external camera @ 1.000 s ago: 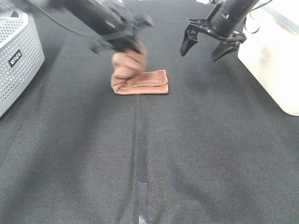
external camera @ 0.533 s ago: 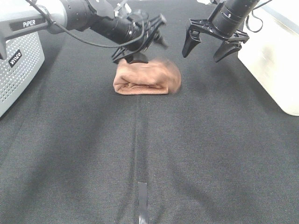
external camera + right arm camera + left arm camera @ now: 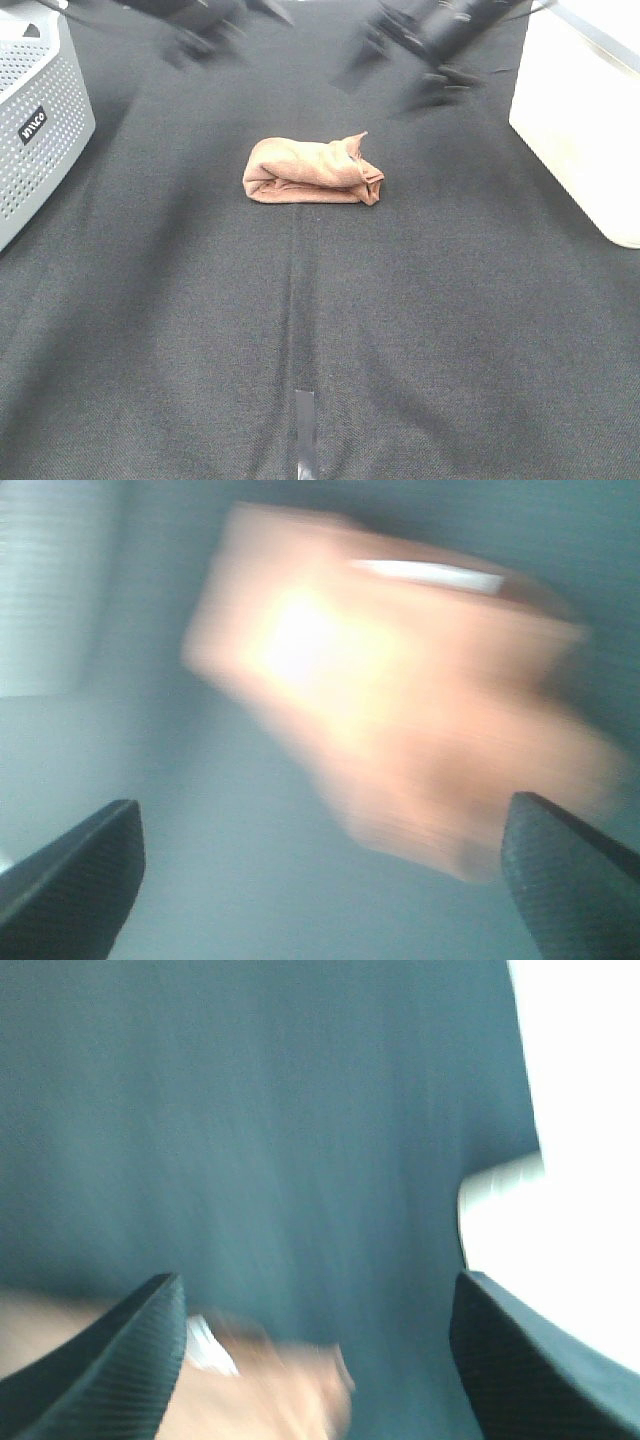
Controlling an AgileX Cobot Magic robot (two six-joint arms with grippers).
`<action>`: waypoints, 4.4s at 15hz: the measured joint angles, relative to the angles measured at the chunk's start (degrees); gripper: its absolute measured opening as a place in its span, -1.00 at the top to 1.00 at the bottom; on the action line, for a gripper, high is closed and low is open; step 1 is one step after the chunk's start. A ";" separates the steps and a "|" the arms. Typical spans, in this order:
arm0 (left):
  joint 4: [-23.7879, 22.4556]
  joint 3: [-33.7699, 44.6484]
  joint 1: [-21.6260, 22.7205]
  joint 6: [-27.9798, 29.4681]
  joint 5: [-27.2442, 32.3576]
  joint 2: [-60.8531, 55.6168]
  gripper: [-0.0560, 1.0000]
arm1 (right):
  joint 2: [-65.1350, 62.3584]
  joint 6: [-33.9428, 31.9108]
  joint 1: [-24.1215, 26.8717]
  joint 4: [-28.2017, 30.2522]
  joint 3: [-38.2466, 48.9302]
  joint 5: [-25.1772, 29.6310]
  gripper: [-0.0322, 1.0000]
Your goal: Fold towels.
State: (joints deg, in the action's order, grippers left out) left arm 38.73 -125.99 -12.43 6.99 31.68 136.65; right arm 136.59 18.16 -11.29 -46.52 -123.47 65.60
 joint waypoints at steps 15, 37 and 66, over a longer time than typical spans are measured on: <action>-0.29 0.00 3.09 -2.35 14.21 -1.49 -0.44 | 9.80 8.48 3.50 -7.62 0.00 3.27 -0.82; -29.05 38.96 3.09 -6.65 37.76 -62.57 -0.44 | -66.86 -7.10 4.07 25.50 53.17 3.78 -0.82; -29.97 97.29 3.09 -19.82 28.99 -136.94 -0.44 | -135.79 -13.46 4.07 43.43 94.42 -4.41 -0.82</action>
State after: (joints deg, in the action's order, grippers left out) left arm 8.77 -28.71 -9.34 -12.83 60.68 -0.29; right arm 0.80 4.70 -7.22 -3.09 -29.05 61.19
